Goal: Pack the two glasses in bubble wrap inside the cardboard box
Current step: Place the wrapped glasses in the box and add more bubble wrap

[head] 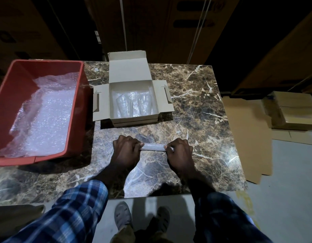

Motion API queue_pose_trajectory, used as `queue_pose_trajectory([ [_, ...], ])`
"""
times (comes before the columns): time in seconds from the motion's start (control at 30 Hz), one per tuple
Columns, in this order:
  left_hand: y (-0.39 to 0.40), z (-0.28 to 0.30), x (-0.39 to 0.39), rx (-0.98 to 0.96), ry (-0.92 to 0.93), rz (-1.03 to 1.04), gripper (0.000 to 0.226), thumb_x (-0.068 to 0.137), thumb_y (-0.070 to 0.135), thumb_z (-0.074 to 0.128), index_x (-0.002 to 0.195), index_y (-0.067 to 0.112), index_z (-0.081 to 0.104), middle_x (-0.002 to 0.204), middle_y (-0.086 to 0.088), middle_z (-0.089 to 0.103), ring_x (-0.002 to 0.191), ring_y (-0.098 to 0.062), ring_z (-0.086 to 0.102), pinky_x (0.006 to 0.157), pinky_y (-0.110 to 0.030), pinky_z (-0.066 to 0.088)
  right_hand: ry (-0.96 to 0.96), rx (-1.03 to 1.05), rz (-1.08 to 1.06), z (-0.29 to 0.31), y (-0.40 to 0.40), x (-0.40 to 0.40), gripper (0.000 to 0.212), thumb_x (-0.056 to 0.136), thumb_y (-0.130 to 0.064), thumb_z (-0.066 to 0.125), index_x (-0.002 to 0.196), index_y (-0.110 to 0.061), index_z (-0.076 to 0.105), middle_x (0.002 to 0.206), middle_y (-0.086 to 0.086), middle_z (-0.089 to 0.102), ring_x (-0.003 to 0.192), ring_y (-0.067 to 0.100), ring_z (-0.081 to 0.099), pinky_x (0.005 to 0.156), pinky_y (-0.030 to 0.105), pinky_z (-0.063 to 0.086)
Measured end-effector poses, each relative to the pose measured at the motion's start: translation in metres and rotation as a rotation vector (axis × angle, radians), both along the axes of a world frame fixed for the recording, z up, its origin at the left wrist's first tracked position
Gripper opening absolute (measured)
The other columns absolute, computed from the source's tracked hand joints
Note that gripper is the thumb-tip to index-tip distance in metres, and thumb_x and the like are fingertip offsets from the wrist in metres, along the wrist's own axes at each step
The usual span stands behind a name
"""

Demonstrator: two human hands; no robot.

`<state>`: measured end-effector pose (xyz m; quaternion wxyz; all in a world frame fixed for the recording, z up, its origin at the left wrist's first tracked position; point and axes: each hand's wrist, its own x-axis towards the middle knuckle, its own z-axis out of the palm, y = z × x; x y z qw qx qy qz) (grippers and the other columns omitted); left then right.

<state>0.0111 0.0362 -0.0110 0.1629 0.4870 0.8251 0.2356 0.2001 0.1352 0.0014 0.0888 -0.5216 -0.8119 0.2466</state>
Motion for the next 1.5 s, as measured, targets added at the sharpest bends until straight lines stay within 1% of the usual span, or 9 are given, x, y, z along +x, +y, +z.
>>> queue_pose_trajectory([
  [0.13, 0.006, 0.001, -0.008, -0.025, -0.056, 0.109, 0.019, 0.095, 0.040, 0.063, 0.087, 0.024, 0.064, 0.083, 0.005, 0.065, 0.098, -0.017, 0.045, 0.082, -0.031, 0.016, 0.049, -0.051, -0.086, 0.000, 0.004, -0.001, 0.016, 0.094, -0.035, 0.062, 0.093, -0.019, 0.059, 0.091, -0.004, 0.059, 0.101, 0.025, 0.049, 0.088, 0.041, 0.034],
  [0.27, 0.003, -0.004, -0.009, -0.010, -0.027, 0.090, 0.016, 0.092, 0.040, 0.067, 0.092, 0.024, 0.067, 0.093, 0.001, 0.067, 0.099, -0.025, 0.052, 0.086, -0.037, 0.028, -0.018, -0.015, -0.042, -0.003, 0.008, 0.002, 0.024, 0.093, -0.038, 0.063, 0.111, -0.022, 0.064, 0.108, 0.005, 0.061, 0.109, 0.029, 0.048, 0.091, 0.043, 0.035],
  [0.47, -0.001, -0.004, -0.017, 0.040, -0.053, 0.067, 0.025, 0.086, 0.044, 0.058, 0.088, 0.026, 0.074, 0.087, 0.000, 0.065, 0.085, -0.026, 0.059, 0.084, -0.042, 0.044, 0.038, 0.070, -0.006, -0.008, 0.009, 0.005, 0.011, 0.090, -0.026, 0.069, 0.093, -0.016, 0.071, 0.097, 0.007, 0.057, 0.094, 0.028, 0.049, 0.080, 0.038, 0.039],
  [0.67, -0.010, -0.004, -0.016, 0.043, 0.013, 0.001, 0.027, 0.089, 0.037, 0.056, 0.096, 0.018, 0.075, 0.087, -0.002, 0.065, 0.086, -0.027, 0.056, 0.077, -0.041, 0.047, -0.003, 0.131, 0.171, -0.018, 0.011, 0.012, 0.005, 0.092, -0.015, 0.064, 0.088, -0.012, 0.066, 0.093, 0.001, 0.059, 0.089, 0.018, 0.048, 0.078, 0.020, 0.023],
  [1.0, -0.019, -0.003, -0.014, 0.111, 0.109, -0.193, 0.002, 0.091, 0.021, 0.064, 0.091, 0.021, 0.065, 0.095, 0.008, 0.057, 0.088, -0.017, 0.048, 0.075, -0.039, 0.043, 0.119, 0.071, 0.258, 0.001, 0.008, 0.018, 0.026, 0.083, -0.003, 0.069, 0.074, -0.016, 0.049, 0.077, -0.009, 0.043, 0.074, 0.014, 0.037, 0.066, 0.027, 0.023],
  [1.13, -0.021, 0.002, -0.015, 0.091, 0.095, -0.287, 0.008, 0.089, 0.015, 0.062, 0.096, 0.018, 0.061, 0.094, 0.005, 0.062, 0.088, -0.018, 0.052, 0.073, -0.039, 0.047, 0.077, 0.010, 0.271, 0.005, 0.008, 0.019, 0.022, 0.086, -0.006, 0.069, 0.078, -0.016, 0.051, 0.077, -0.007, 0.047, 0.076, 0.015, 0.040, 0.067, 0.030, 0.028],
  [1.2, -0.025, 0.007, -0.013, 0.077, 0.087, -0.311, 0.016, 0.087, 0.007, 0.066, 0.100, 0.015, 0.062, 0.092, 0.002, 0.064, 0.086, -0.019, 0.054, 0.071, -0.034, 0.045, 0.062, -0.027, 0.297, 0.008, 0.007, 0.021, 0.011, 0.091, -0.010, 0.067, 0.100, -0.015, 0.061, 0.092, -0.003, 0.057, 0.087, 0.014, 0.045, 0.072, 0.028, 0.031],
  [1.3, -0.027, 0.012, -0.012, 0.055, 0.092, -0.335, 0.033, 0.080, -0.001, 0.071, 0.110, 0.010, 0.065, 0.098, -0.004, 0.066, 0.091, -0.022, 0.055, 0.076, -0.024, 0.036, -0.019, -0.035, 0.372, 0.010, 0.003, 0.023, 0.034, 0.097, -0.016, 0.061, 0.131, -0.014, 0.063, 0.111, 0.005, 0.060, 0.105, 0.019, 0.051, 0.078, 0.023, 0.029],
  [1.5, -0.021, 0.045, -0.018, 0.116, 0.249, -0.407, 0.046, 0.057, -0.007, 0.088, 0.099, 0.006, 0.075, 0.091, -0.009, 0.068, 0.081, -0.029, 0.063, 0.073, -0.020, 0.041, 0.069, 0.014, 0.383, 0.032, -0.007, 0.024, 0.015, 0.095, -0.011, 0.058, 0.106, -0.010, 0.067, 0.108, 0.004, 0.063, 0.103, 0.020, 0.052, 0.079, 0.024, 0.032],
])
